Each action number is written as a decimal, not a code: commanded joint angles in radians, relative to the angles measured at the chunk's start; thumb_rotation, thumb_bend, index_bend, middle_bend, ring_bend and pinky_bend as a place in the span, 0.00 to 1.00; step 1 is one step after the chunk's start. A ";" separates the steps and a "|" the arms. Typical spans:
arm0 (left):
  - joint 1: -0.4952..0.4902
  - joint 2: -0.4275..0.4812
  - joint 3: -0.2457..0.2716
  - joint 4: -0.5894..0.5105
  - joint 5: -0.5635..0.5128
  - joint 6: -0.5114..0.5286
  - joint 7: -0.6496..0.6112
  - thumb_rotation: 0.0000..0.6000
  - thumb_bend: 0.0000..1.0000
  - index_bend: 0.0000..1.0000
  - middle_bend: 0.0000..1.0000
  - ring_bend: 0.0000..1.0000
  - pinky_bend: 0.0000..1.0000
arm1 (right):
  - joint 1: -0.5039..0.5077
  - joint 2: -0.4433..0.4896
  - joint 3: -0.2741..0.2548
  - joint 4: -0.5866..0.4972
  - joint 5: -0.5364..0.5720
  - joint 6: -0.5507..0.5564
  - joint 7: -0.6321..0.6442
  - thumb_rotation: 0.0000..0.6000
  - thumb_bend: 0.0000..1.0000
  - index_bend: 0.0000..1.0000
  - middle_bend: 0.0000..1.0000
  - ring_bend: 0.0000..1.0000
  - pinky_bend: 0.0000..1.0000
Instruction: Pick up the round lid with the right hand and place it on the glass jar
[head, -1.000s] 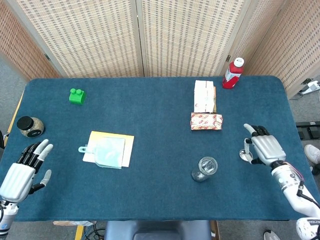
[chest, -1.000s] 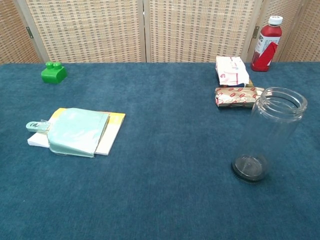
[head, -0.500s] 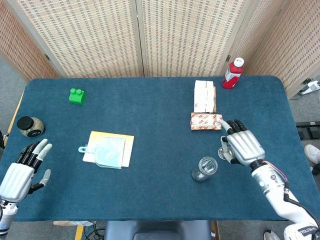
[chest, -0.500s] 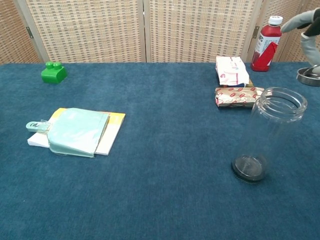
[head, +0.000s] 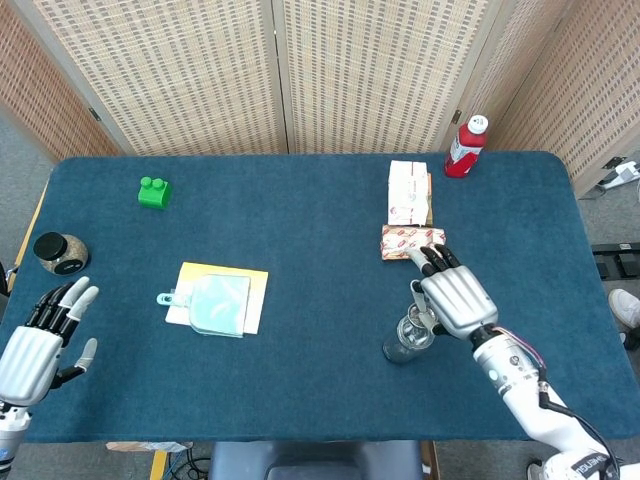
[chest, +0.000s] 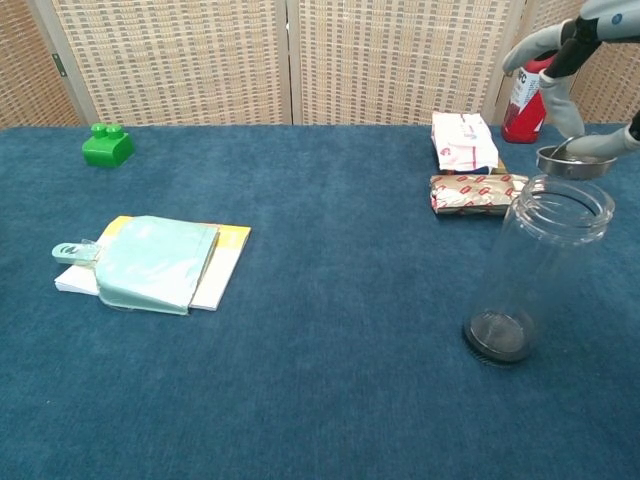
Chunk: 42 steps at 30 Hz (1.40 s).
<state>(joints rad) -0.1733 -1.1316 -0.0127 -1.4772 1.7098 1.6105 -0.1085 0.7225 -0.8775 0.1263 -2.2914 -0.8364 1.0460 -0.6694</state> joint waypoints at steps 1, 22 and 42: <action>0.001 0.001 0.000 -0.001 -0.001 0.000 -0.001 1.00 0.45 0.00 0.00 0.00 0.08 | 0.011 -0.007 -0.006 -0.015 0.003 0.010 -0.013 1.00 0.39 0.63 0.05 0.00 0.00; 0.003 0.000 0.000 -0.006 0.004 0.005 0.007 1.00 0.45 0.00 0.00 0.00 0.08 | 0.020 -0.014 -0.066 -0.055 -0.027 0.055 -0.049 1.00 0.39 0.63 0.05 0.00 0.00; 0.007 0.005 -0.004 -0.007 0.002 0.014 -0.001 1.00 0.45 0.00 0.00 0.00 0.08 | 0.050 -0.016 -0.093 -0.044 0.020 0.036 -0.065 1.00 0.36 0.56 0.01 0.00 0.00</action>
<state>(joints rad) -0.1663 -1.1267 -0.0166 -1.4840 1.7118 1.6242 -0.1098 0.7694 -0.8977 0.0353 -2.3309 -0.8212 1.0825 -0.7302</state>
